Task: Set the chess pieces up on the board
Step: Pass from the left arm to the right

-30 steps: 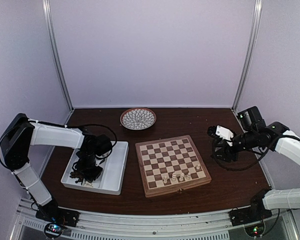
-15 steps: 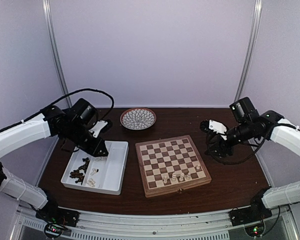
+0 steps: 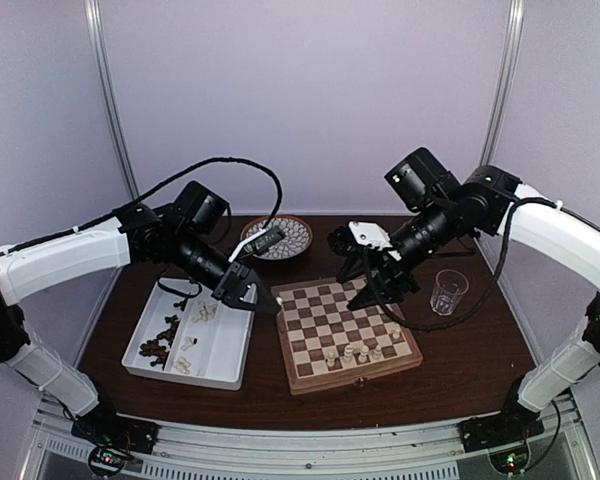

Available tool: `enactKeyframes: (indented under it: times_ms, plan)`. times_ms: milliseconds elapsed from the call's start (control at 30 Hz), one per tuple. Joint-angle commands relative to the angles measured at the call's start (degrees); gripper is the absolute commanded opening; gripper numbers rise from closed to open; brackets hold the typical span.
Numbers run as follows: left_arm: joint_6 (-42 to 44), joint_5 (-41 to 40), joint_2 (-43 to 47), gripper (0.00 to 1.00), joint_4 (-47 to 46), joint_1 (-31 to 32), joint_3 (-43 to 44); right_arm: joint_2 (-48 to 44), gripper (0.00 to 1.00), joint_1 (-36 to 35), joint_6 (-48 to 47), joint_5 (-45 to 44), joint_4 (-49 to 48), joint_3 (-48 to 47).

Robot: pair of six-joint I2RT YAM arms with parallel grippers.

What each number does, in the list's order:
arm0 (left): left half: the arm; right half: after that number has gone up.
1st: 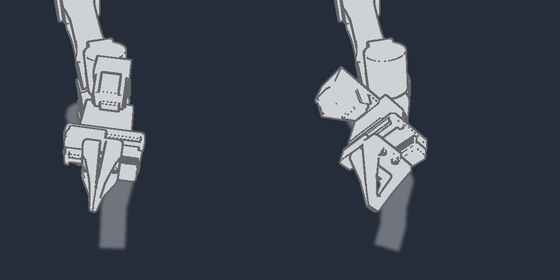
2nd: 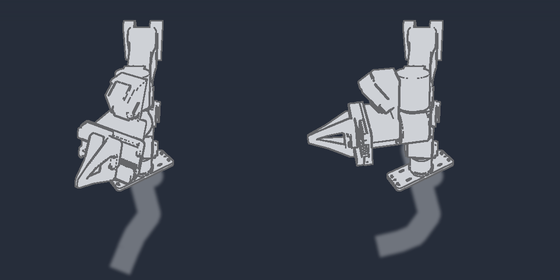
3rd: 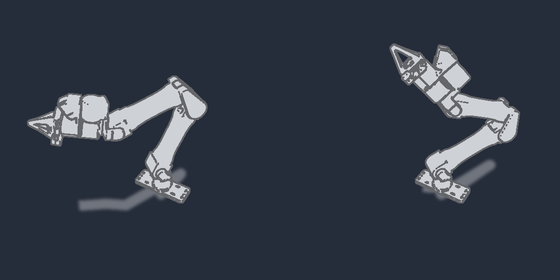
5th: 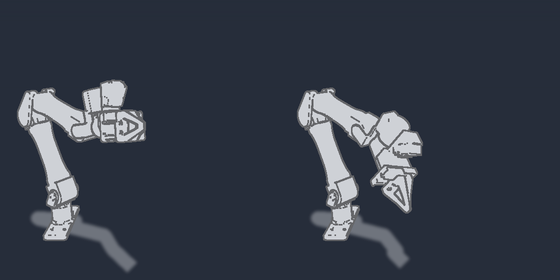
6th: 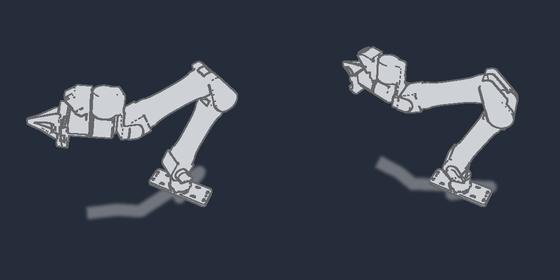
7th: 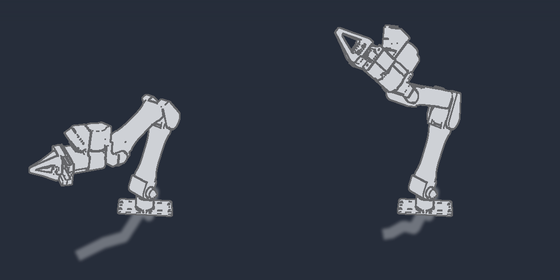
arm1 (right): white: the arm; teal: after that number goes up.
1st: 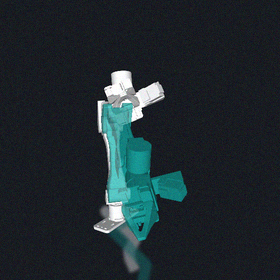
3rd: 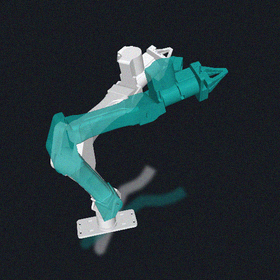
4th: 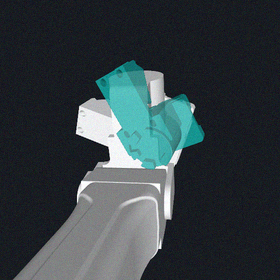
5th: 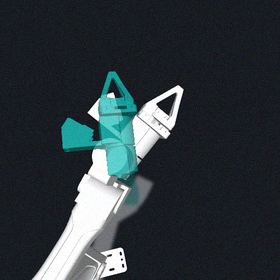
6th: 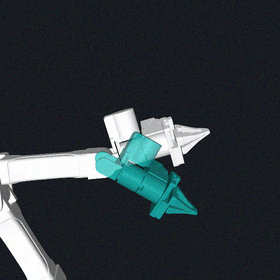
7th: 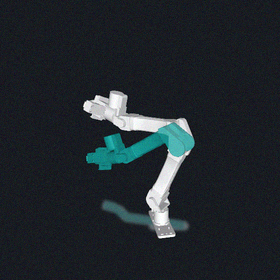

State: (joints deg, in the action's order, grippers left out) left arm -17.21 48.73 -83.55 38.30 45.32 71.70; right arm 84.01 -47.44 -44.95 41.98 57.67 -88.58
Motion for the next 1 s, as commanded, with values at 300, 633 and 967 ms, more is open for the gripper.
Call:
enactKeyframes:
  times_ms: [300,633,967]
  plan:
    - [-0.85,16.36,-3.99,0.1,-5.2,7.08,6.04,5.88,0.58,-7.0,-1.11,4.16,3.5,-9.59]
    - [-0.63,17.14,-5.46,0.1,-5.24,10.26,7.98,7.35,0.57,-10.3,-1.28,5.73,5.34,-12.59]
    - [-2.28,18.06,-5.15,0.1,-9.2,11.07,7.62,7.34,0.5,-11.8,-0.83,9.2,6.15,-13.11]
